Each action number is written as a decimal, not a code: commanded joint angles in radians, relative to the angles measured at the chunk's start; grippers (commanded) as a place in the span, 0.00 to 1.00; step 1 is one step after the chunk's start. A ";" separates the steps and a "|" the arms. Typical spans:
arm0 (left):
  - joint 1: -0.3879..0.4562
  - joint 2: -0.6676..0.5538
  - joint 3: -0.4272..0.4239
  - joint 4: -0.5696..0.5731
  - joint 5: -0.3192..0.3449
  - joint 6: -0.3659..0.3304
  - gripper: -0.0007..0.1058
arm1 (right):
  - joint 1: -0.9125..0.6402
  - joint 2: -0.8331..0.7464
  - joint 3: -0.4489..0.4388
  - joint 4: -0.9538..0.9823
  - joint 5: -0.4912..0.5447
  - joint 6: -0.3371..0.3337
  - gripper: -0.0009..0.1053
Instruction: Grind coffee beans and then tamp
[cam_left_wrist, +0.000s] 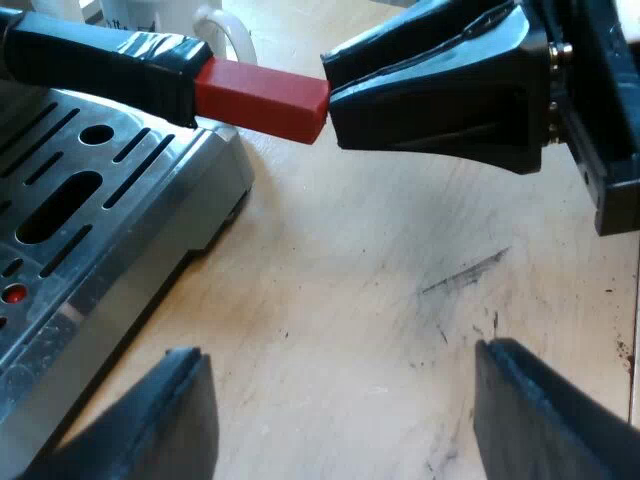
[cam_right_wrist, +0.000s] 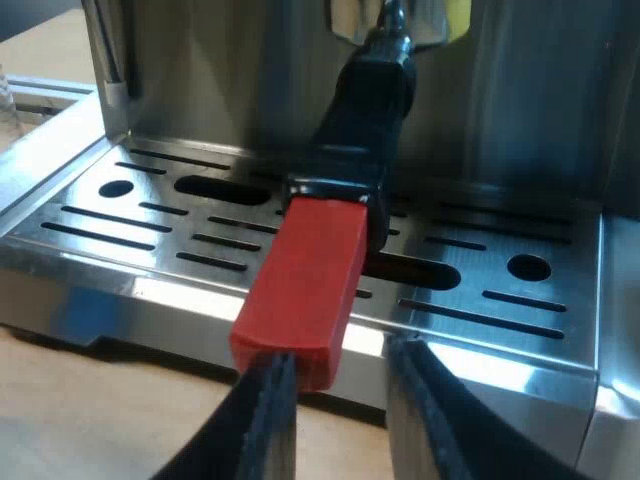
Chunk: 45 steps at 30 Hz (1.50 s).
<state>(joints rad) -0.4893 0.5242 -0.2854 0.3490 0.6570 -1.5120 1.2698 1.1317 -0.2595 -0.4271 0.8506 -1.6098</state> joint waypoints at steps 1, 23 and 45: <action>-0.006 0.000 -0.002 -0.019 0.013 -0.016 0.55 | -0.023 -0.001 -0.002 -0.003 -0.038 -0.010 0.25; -0.006 0.000 -0.002 -0.019 0.013 -0.016 0.55 | -0.092 -0.001 -0.004 -0.093 -0.063 -0.081 0.25; -0.006 0.000 -0.002 -0.019 0.013 -0.016 0.55 | 0.016 -0.005 -0.004 0.027 0.080 -0.070 0.25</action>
<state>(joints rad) -0.4893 0.5242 -0.2854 0.3490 0.6570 -1.5120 1.2867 1.1317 -0.2562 -0.4120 0.9093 -1.6789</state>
